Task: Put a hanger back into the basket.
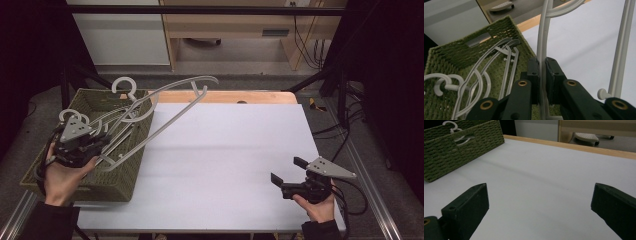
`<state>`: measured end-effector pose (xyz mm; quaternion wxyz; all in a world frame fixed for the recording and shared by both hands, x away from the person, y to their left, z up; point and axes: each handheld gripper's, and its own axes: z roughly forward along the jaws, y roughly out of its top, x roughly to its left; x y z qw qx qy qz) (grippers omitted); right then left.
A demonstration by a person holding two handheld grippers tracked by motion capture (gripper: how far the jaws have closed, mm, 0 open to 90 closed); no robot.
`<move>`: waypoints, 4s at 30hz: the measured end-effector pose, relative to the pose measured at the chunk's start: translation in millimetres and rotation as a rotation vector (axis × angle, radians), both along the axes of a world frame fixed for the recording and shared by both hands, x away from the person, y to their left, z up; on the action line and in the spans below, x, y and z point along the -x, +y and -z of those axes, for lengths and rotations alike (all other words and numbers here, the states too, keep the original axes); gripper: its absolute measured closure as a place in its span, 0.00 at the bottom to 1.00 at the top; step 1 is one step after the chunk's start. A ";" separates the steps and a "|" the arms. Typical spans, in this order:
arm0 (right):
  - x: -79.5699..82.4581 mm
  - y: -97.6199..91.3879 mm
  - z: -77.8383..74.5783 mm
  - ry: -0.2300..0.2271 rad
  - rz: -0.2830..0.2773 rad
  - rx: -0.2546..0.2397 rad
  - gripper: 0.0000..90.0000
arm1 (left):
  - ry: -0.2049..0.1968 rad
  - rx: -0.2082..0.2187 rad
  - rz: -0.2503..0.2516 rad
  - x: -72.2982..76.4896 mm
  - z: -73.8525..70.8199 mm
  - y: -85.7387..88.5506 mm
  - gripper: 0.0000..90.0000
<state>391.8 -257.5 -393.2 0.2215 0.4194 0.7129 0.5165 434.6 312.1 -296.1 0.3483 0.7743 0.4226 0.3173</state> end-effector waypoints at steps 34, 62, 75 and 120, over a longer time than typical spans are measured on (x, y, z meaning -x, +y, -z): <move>-3.6 2.3 4.7 0.015 -0.003 0.024 0.01 | 0.042 -0.135 -0.235 -33.8 31.3 116.2 0.92; -4.1 2.1 5.7 0.021 -0.004 0.022 0.02 | 0.120 -0.273 -0.321 -30.7 59.9 142.7 0.92; -4.1 2.1 5.7 0.021 -0.005 0.023 0.02 | 0.186 -0.245 -0.294 -33.1 77.7 123.5 0.91; 0.7 -4.2 0.9 -0.016 0.009 -0.009 0.01 | -0.081 0.370 0.189 32.0 73.0 -6.1 0.20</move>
